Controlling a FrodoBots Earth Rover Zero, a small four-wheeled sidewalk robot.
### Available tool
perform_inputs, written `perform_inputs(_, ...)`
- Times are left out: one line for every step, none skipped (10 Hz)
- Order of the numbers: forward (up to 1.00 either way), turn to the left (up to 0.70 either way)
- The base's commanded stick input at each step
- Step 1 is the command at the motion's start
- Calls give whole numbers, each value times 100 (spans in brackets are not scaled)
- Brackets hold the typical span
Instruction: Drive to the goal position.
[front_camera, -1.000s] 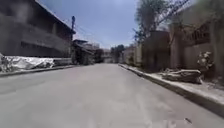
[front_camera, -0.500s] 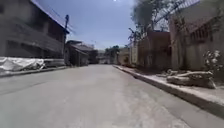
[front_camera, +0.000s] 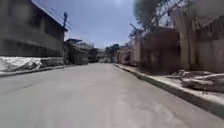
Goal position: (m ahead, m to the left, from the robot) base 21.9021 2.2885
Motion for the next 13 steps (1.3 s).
perform_inputs(100, 3)
perform_inputs(100, 3)
perform_inputs(100, 3)
perform_inputs(100, 3)
perform_inputs(100, 3)
perform_inputs(100, 3)
perform_inputs(100, 3)
perform_inputs(100, 3)
perform_inputs(100, 3)
perform_inputs(100, 3)
perform_inputs(100, 3)
perform_inputs(100, 3)
perform_inputs(100, 3)
